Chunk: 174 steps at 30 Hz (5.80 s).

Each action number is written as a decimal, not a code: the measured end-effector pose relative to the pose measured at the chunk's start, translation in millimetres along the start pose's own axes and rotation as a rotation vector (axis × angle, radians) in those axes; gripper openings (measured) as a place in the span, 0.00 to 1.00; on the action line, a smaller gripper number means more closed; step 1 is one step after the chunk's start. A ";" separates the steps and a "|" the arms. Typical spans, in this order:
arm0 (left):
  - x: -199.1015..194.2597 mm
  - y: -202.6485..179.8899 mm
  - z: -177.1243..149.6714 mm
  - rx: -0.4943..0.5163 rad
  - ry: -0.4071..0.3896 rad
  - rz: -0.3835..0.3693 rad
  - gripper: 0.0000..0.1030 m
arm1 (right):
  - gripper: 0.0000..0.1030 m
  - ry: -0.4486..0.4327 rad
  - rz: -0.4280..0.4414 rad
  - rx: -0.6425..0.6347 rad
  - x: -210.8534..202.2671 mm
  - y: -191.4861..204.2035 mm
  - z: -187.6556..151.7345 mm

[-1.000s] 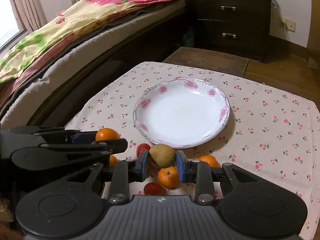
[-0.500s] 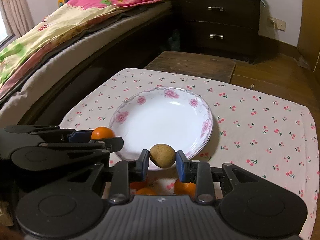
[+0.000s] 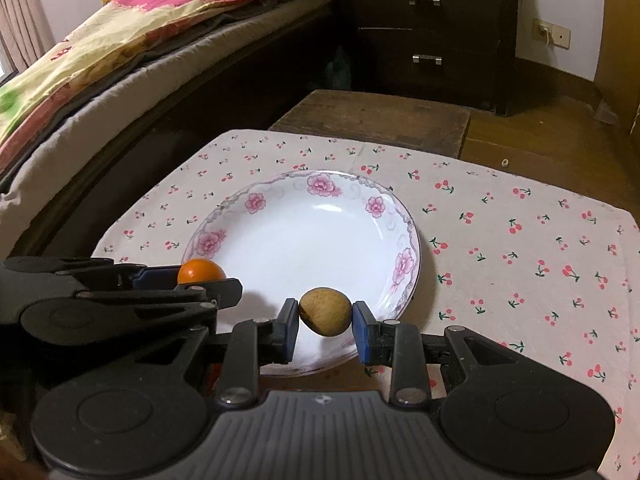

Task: Organize fruits
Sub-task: 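Carry both fruits over the white plate and open both tools to drop them, then withdraw both open tools from the plate back toward the remaining fruit, then close the right tool on a red tomato while the left tool grasps a tan fruit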

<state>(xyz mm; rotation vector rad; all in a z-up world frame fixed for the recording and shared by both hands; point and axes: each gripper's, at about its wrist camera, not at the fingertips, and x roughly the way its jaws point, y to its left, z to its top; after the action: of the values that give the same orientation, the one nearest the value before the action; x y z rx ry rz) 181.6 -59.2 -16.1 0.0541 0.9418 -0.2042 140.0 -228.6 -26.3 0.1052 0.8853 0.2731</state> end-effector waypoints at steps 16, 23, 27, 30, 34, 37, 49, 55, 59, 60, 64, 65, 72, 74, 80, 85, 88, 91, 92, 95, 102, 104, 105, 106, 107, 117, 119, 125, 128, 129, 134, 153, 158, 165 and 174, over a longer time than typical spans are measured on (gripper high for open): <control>3.9 -0.7 0.4 0.006 0.000 0.018 0.41 | 0.31 0.008 -0.003 0.000 12.1 -4.4 -0.6; 2.5 0.7 1.9 0.005 -0.008 0.020 0.44 | 0.31 -0.003 -0.013 -0.017 11.7 -2.7 -1.1; 0.1 1.0 3.2 0.008 -0.019 0.028 0.49 | 0.32 -0.007 -0.015 -0.013 11.7 -4.1 0.3; -1.3 1.5 3.6 0.004 -0.022 0.024 0.51 | 0.33 -0.012 -0.016 -0.012 10.3 -5.0 -0.2; -4.5 2.6 3.9 -0.004 -0.029 0.022 0.57 | 0.34 -0.023 -0.022 -0.006 5.8 -5.8 -1.1; -7.1 4.2 4.1 -0.008 -0.033 0.015 0.57 | 0.35 -0.031 -0.027 -0.007 1.1 -4.8 -2.2; -24.6 9.0 -3.4 -0.005 -0.059 0.002 0.66 | 0.43 -0.032 -0.043 -0.032 -16.0 0.9 -14.8; -30.5 13.1 -6.6 -0.010 -0.064 0.002 0.67 | 0.43 -0.028 -0.037 -0.044 -21.3 8.4 -20.3; -34.3 19.0 -10.1 -0.017 -0.062 0.003 0.68 | 0.43 -0.025 -0.033 -0.038 -25.5 10.0 -24.2; -35.1 20.9 -11.0 -0.018 -0.061 0.004 0.68 | 0.43 -0.023 -0.033 -0.035 -25.9 9.9 -25.2; -38.9 29.0 -15.5 -0.025 -0.058 0.010 0.68 | 0.43 -0.013 -0.025 -0.013 -28.8 9.9 -28.8; -40.1 30.7 -16.9 -0.027 -0.057 0.011 0.68 | 0.43 -0.012 -0.020 -0.009 -30.1 10.9 -29.8; -48.2 38.8 -29.1 -0.035 -0.044 0.008 0.69 | 0.44 -0.009 -0.011 -0.024 -37.3 20.9 -37.7; -51.8 42.3 -32.4 -0.042 -0.045 0.005 0.69 | 0.44 -0.006 -0.007 -0.023 -39.1 22.2 -39.8; -60.5 52.1 -43.3 -0.066 -0.034 0.010 0.69 | 0.44 0.005 0.001 -0.028 -42.7 26.4 -46.7; -68.1 56.2 -55.7 -0.068 -0.020 0.011 0.69 | 0.44 0.011 0.017 -0.029 -45.9 31.1 -52.2; -69.1 58.2 -63.0 -0.068 -0.005 0.013 0.69 | 0.44 0.017 0.019 -0.035 -47.5 34.4 -55.7; -70.7 59.9 -68.7 -0.066 0.004 0.015 0.69 | 0.45 0.024 0.021 -0.034 -49.6 35.9 -59.7; -71.1 60.1 -70.1 -0.065 0.007 0.015 0.70 | 0.45 0.026 0.021 -0.033 -50.0 36.0 -60.9; -71.0 60.4 -75.5 -0.062 0.017 0.015 0.70 | 0.45 0.036 0.023 -0.028 -50.2 36.4 -65.3; -69.6 58.4 -85.1 -0.049 0.039 0.010 0.70 | 0.48 0.067 0.030 -0.048 -44.2 45.7 -75.2; -69.7 57.7 -87.5 -0.046 0.043 0.010 0.70 | 0.49 0.076 0.028 -0.057 -41.0 48.2 -77.5; -69.2 57.4 -88.6 -0.043 0.047 0.011 0.70 | 0.49 0.080 0.026 -0.062 -39.2 49.0 -78.7; -68.2 56.9 -89.9 -0.038 0.051 0.013 0.70 | 0.49 0.083 0.022 -0.067 -37.4 49.7 -79.7; -67.1 56.4 -90.8 -0.035 0.056 0.014 0.70 | 0.49 0.084 0.015 -0.074 -35.3 50.2 -80.9; -61.2 49.4 -96.6 0.000 0.076 0.012 0.70 | 0.49 0.114 0.015 -0.100 -19.0 53.1 -84.2; -60.4 50.2 -98.0 -0.001 0.079 0.016 0.70 | 0.49 0.116 0.014 -0.105 -17.6 54.2 -84.3; -58.5 54.8 -101.2 -0.005 0.090 0.027 0.70 | 0.49 0.116 0.017 -0.117 -15.7 56.6 -83.8; -56.8 53.8 -102.4 0.005 0.095 0.029 0.70 | 0.49 0.116 0.010 -0.137 -14.6 59.0 -84.2; -56.4 53.3 -102.9 0.008 0.096 0.029 0.69 | 0.49 0.116 0.008 -0.142 -14.4 59.7 -84.5; -54.8 49.7 -104.8 0.037 0.092 0.041 0.67 | 0.48 0.117 0.006 -0.146 -14.6 60.1 -84.7; -58.5 48.6 -104.8 0.050 0.086 0.039 0.40 | 0.30 0.125 -0.011 -0.177 -17.3 63.2 -86.2; -59.2 48.2 -104.7 0.052 0.088 0.043 0.37 | 0.28 0.129 -0.005 -0.176 -17.8 63.6 -86.5; -60.9 50.4 -104.0 0.040 0.089 0.036 0.35 | 0.28 0.135 0.005 -0.176 -20.3 63.8 -88.1; -63.6 50.1 -103.1 0.038 0.085 0.027 0.35 | 0.28 0.120 0.012 -0.166 -26.1 63.0 -85.5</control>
<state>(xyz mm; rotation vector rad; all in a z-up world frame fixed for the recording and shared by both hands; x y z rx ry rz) 73.1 13.3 -27.6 0.1109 1.0212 -0.1961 45.8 -177.3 -47.9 -0.0601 0.9778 0.3661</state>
